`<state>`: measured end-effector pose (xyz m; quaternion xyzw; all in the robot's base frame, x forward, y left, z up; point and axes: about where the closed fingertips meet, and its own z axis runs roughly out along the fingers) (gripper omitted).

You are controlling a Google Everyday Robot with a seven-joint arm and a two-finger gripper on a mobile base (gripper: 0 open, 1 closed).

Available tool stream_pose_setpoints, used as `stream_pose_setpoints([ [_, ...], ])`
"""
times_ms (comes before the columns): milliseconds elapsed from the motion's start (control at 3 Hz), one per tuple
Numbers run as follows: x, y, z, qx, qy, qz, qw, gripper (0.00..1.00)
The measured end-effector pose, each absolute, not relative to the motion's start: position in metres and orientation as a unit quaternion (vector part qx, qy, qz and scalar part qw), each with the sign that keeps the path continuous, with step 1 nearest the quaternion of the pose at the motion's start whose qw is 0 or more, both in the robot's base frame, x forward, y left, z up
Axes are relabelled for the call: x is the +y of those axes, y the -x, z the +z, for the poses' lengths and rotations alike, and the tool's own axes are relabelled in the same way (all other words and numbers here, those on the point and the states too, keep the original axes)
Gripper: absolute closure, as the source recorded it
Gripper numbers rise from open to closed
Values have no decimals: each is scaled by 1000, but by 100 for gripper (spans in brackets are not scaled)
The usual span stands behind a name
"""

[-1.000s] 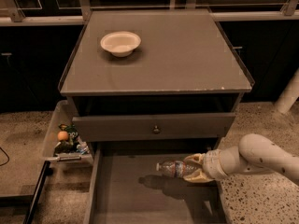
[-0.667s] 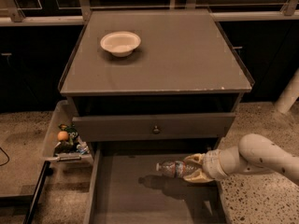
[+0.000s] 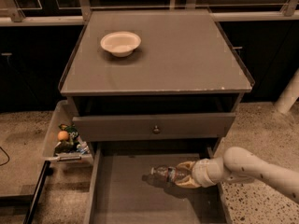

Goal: Place water bottle into middle drawer

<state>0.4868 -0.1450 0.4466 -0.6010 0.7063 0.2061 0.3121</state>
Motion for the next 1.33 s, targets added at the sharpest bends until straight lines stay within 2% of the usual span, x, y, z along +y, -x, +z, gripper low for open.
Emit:
stream_pose_setpoints([
  [667,-105,-505,383,684,606,209,347,100],
  [1000,-104,-504,380,684,606,211,347,81],
  [1333,-104,-504,380,684,606,211,347,58],
])
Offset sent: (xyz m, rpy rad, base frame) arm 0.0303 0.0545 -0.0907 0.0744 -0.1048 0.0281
